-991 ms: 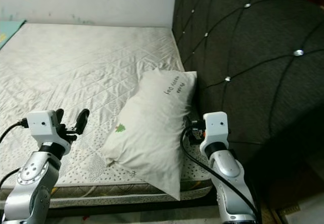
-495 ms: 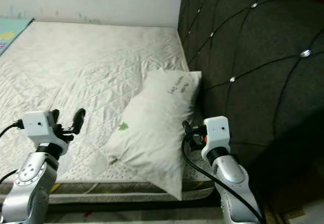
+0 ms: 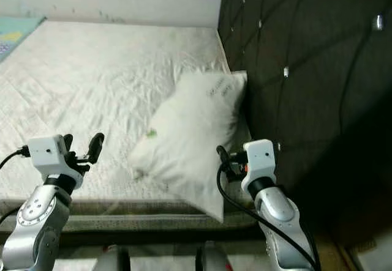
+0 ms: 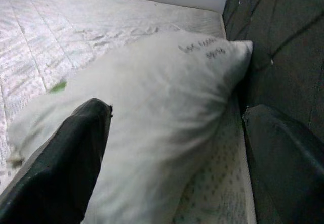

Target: Clean up the room

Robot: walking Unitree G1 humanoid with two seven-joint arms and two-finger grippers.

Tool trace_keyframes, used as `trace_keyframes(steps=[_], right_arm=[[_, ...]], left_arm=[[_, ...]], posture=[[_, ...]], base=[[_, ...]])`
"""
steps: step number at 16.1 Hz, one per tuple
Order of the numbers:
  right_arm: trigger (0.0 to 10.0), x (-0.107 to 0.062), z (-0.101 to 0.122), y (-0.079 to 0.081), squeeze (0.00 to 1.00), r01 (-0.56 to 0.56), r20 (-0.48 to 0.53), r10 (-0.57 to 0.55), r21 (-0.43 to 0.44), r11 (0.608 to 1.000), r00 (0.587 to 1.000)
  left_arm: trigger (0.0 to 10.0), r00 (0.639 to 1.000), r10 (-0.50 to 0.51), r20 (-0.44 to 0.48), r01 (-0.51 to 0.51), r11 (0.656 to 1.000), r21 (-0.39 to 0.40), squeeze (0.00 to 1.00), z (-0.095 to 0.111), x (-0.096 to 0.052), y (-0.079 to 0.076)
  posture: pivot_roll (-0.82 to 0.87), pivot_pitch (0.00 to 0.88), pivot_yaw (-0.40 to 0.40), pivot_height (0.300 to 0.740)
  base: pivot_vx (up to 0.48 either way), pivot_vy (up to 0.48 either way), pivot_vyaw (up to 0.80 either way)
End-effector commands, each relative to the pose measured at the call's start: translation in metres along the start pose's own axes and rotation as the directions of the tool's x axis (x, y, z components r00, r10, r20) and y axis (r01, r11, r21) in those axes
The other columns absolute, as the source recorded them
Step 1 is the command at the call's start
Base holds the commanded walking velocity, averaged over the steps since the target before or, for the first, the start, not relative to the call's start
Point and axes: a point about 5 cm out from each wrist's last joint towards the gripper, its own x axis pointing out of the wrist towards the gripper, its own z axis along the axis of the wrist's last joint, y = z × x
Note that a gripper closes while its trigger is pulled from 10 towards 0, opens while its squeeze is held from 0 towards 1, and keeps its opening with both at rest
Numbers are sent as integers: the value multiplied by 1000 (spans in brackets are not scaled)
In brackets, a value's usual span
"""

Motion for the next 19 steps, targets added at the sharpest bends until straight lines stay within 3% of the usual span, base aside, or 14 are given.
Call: trace_keyframes(steps=[1, 5, 7, 12, 15, 19], right_arm=[[10000, 2, 1, -1, 0, 2, 3, -2, -3, 1000, 1000], [10000, 9, 4, 0, 0, -20, 13, 20, -17, 1000, 1000], [10000, 13, 6, -10, 0, 20, 22, -20, -15, 1000, 1000], [10000, 13, 11, -12, 0, 14, 37, -12, -38, 999, 999], [10000, 11, 4, -5, 0, -3, 20, 4, -31, 1000, 1000], [10000, 22, 2, 4, 0, -50, -13, 49, -29, 998, 999]], left_arm=[[10000, 1000, 2, 18, -2, 999, -38, 0, 7, 2, -1], [10000, 997, 57, 47, -56, 998, -11, 0, 11, 3, 9], [10000, 998, 57, 40, -56, 998, -14, 0, 9, 3, 7], [10000, 998, 40, 51, -39, 999, -10, 0, 13, 9, 5], [10000, 997, 67, 36, -67, 998, -8, 0, 5, 1, 10], [10000, 997, 71, 25, -70, 997, -28, 0, -1, -2, 2]], posture=[[-72, 76, -31, 610], [-68, 65, -33, 610], [-73, 48, -16, 610], [-90, 56, -29, 595], [-86, 53, -62, 575], [-76, 70, -71, 575]], base=[[0, 0, 0], [0, 0, 0], [0, 0, 0], [0, 0, 0], [0, 0, 0], [0, 0, 0]])
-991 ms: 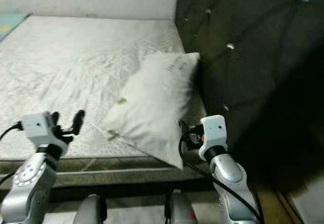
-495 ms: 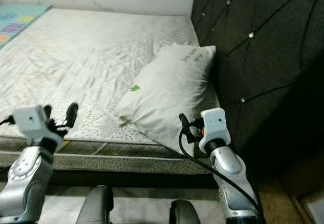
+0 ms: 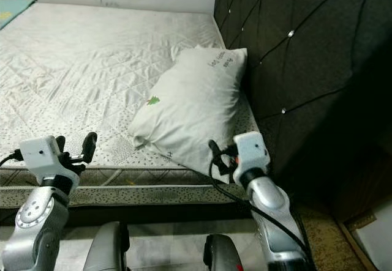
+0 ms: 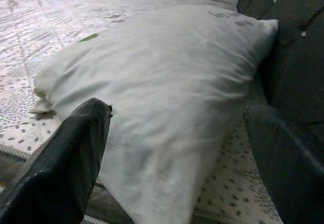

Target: Clean up the room

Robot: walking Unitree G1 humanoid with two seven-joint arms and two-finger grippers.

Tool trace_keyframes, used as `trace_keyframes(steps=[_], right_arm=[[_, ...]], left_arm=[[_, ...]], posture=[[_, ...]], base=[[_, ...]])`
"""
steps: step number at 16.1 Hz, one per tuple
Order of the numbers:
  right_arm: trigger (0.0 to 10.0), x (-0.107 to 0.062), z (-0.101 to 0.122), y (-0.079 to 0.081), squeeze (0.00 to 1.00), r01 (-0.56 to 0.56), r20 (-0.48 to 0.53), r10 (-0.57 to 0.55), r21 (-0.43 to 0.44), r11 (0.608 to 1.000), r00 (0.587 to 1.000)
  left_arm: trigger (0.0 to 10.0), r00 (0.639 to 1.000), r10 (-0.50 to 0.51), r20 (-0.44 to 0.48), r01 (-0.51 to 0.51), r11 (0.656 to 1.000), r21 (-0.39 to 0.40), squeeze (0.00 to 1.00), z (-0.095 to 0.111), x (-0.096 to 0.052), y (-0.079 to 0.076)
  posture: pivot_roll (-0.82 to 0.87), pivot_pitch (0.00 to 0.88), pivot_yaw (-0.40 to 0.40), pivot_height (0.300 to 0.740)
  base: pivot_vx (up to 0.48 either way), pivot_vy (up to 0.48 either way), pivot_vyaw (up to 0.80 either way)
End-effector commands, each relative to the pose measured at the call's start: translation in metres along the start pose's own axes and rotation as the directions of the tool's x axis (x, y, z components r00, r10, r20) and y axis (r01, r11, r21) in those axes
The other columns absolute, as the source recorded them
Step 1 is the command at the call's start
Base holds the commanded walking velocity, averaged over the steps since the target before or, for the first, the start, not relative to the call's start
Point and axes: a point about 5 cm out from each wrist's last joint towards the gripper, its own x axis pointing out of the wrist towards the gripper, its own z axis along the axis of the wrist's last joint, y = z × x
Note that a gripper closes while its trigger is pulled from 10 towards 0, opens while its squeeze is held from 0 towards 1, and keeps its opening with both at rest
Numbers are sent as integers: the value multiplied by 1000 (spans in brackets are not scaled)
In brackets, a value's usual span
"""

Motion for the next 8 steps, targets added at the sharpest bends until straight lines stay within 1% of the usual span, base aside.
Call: trace_keyframes(steps=[1, 3, 5, 8], right_arm=[[10000, -1, -8, -3, 0, 17, -40, -17, -2, 1000, 999], [10000, -4, -14, 2, 0, 12, -68, -12, -6, 1000, 998], [10000, -5, -16, 6, 0, 8, -66, -8, -4, 1000, 998], [10000, -5, -16, 5, 0, 10, -66, -10, -6, 1000, 998]], left_arm=[[10000, 1000, -9, -4, 10, 1000, 5, 0, -1, -3, -2], [10000, 1000, -25, -8, 25, 1000, 12, 0, -1, -3, -1], [10000, 999, -32, -4, 32, 999, 10, 0, 1, 2, -3], [10000, 999, -46, 3, 46, 999, 8, 0, 2, 5, -7]], posture=[[-77, 76, -65, 575], [-78, 78, -55, 575], [-80, 75, -49, 575], [-77, 71, -46, 575]], base=[[262, 0, 0], [324, 0, 0], [330, 0, 0], [340, 0, 0]])
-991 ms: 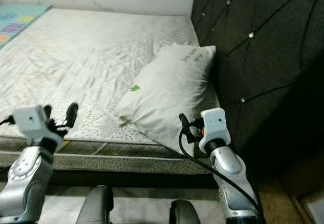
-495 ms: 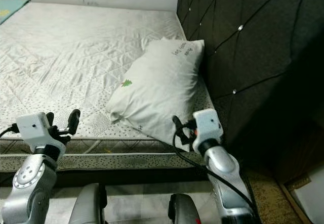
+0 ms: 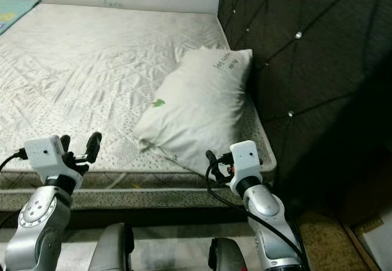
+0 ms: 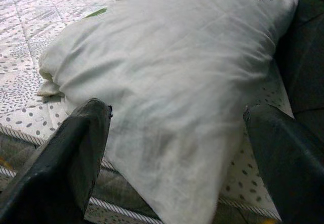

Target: Clean up the room

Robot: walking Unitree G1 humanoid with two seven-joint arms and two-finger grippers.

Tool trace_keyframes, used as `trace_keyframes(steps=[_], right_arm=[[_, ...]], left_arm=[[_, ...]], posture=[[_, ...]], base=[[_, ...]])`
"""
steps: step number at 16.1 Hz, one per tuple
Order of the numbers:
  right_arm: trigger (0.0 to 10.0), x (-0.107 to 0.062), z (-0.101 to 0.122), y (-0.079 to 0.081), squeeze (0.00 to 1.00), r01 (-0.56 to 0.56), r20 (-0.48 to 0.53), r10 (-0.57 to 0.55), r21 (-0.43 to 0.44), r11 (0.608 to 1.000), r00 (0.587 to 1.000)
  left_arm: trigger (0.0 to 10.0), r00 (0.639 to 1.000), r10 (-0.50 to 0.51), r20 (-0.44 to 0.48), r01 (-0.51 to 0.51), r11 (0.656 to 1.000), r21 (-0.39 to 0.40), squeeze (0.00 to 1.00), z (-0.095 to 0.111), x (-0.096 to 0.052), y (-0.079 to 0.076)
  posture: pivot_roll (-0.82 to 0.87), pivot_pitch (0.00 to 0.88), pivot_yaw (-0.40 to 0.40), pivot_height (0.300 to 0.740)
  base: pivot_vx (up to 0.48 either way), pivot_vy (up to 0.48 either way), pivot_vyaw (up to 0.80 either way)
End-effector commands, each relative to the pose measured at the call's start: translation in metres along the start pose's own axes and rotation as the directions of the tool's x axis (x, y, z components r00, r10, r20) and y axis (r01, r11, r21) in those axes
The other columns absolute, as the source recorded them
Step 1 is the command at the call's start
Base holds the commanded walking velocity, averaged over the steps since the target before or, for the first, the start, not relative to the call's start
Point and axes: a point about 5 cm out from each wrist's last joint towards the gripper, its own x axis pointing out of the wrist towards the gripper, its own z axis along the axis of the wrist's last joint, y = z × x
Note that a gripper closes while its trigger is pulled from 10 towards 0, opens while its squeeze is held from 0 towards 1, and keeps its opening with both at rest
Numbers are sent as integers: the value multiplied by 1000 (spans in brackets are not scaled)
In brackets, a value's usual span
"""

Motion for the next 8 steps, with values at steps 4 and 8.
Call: trace_keyframes(steps=[4, 8], right_arm=[[10000, 3, 1, -7, 0, 16, 3, -15, -20, 1000, 1000], [10000, 8, 3, 2, 0, -28, 22, 30, -74, 997, 999]], left_arm=[[10000, 1000, -19, -3, 19, 1000, 6, 0, 0, 1, -4], [10000, 1000, -12, 2, 12, 1000, 25, 0, 3, 5, 3]], posture=[[-65, 64, -46, 575], [-57, 52, -40, 575]], base=[[382, 0, 0], [382, 0, 0]])
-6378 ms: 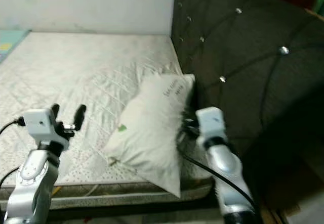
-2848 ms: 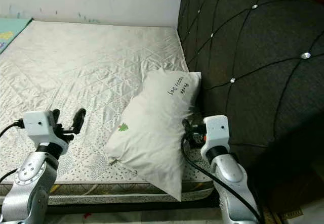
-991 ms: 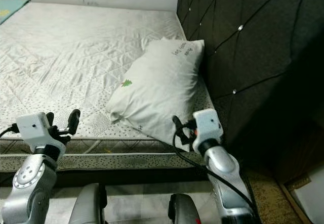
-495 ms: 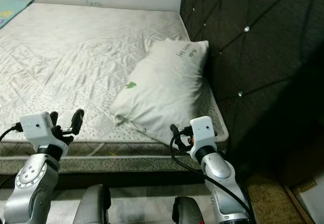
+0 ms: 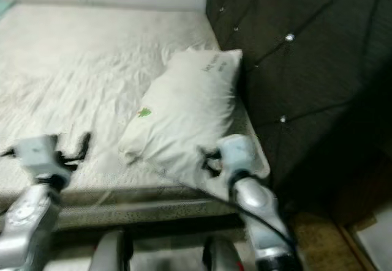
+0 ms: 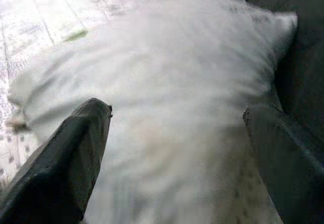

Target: Clean up the room

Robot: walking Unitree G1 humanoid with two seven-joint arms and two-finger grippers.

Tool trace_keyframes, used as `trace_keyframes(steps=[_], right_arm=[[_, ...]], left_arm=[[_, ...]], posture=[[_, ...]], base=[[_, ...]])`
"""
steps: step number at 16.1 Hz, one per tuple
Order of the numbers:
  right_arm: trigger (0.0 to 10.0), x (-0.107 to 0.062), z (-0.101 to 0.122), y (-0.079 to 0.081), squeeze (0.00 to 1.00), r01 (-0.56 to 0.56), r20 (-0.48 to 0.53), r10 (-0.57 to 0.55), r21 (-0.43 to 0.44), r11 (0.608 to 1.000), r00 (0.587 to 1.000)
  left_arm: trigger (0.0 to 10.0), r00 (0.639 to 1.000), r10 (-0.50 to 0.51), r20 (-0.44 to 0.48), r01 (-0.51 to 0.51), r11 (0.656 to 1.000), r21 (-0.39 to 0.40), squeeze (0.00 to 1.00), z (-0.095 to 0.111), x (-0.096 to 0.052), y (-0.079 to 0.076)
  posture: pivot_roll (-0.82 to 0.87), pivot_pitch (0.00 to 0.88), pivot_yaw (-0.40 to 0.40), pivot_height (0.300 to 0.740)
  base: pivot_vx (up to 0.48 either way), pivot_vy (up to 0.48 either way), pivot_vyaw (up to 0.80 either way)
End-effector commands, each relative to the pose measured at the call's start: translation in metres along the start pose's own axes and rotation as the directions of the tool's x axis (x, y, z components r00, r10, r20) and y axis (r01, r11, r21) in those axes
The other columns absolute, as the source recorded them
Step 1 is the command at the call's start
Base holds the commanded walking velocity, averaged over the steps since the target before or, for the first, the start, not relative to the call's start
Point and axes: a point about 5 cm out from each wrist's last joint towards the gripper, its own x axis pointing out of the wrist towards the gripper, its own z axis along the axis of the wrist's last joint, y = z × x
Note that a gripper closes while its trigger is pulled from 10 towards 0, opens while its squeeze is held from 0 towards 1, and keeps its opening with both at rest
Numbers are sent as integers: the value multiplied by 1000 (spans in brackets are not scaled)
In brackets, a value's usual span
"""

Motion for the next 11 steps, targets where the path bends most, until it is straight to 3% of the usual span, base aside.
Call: trace_keyframes(steps=[1, 5, 8, 11], right_arm=[[10000, -6, -8, -13, 0, 37, -34, -37, -17, 999, 999], [10000, -5, -16, -11, 0, -22, -81, 19, -47, 999, 997], [10000, -7, -19, 3, 0, -134, -77, 127, -89, 987, 989], [10000, -6, -21, 9, 0, -156, -85, 149, -91, 984, 985]], left_arm=[[10000, 999, -46, 7, 46, 999, -18, 0, 1, 3, -14], [10000, 1000, -21, -5, 21, 1000, -2, 0, -1, 8, -15], [10000, 1000, -27, -5, 27, 1000, -2, 0, -1, 9, -14], [10000, 1000, -30, -4, 30, 1000, 0, 0, 0, 10, -15]], posture=[[-57, 52, -40, 575], [-55, 48, -38, 575], [-52, 52, -36, 555], [-48, 55, -33, 550]], base=[[307, 0, 0], [0, 0, 0], [0, 0, 0], [0, 0, 0]])
